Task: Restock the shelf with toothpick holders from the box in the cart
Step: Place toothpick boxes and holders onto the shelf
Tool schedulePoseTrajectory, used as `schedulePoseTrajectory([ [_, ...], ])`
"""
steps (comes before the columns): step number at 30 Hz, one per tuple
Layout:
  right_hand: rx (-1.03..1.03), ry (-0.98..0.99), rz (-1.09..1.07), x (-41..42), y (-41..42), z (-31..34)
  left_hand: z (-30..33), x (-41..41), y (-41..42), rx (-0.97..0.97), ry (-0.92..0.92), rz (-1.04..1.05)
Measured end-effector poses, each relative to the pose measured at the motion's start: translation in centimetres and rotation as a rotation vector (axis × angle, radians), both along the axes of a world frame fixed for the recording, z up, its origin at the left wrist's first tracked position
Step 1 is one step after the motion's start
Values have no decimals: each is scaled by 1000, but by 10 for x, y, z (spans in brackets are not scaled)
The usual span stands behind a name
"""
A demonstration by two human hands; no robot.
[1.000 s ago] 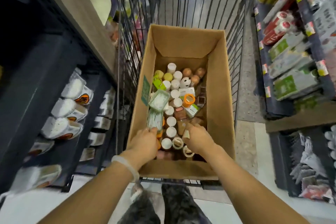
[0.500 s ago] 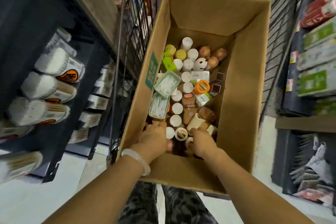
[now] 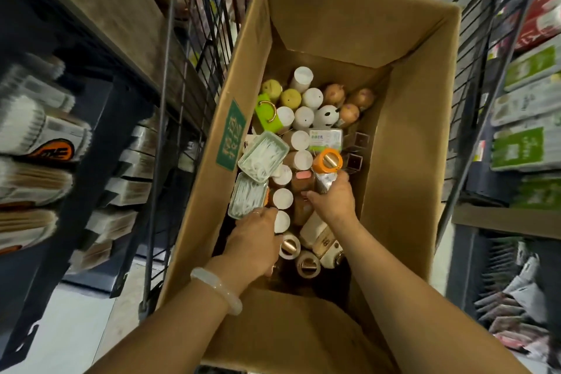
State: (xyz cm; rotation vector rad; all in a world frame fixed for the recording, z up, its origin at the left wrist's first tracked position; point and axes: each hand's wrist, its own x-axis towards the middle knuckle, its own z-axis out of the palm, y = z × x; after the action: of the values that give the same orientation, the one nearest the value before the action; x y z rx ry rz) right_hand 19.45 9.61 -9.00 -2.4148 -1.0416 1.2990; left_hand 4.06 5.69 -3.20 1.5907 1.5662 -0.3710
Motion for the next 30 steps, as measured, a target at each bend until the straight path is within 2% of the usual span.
schedulePoseTrajectory([
  [6,85,35,-212,7,25,-11,-6,11,14,48,-42,-6],
  [12,153,-77,-85,13,37,-16,-6,6,14,36,-89,4],
  [16,205,-59,-79,16,29,-2,0,4,16,50,-139,22],
  [20,245,110,-102,20,16,36,14,4,22,92,-193,80],
  [25,167,406,87,25,-3,91,42,4,26,88,-369,226],
  [30,83,553,200,26,-7,135,57,1,23,-97,-629,373],
])
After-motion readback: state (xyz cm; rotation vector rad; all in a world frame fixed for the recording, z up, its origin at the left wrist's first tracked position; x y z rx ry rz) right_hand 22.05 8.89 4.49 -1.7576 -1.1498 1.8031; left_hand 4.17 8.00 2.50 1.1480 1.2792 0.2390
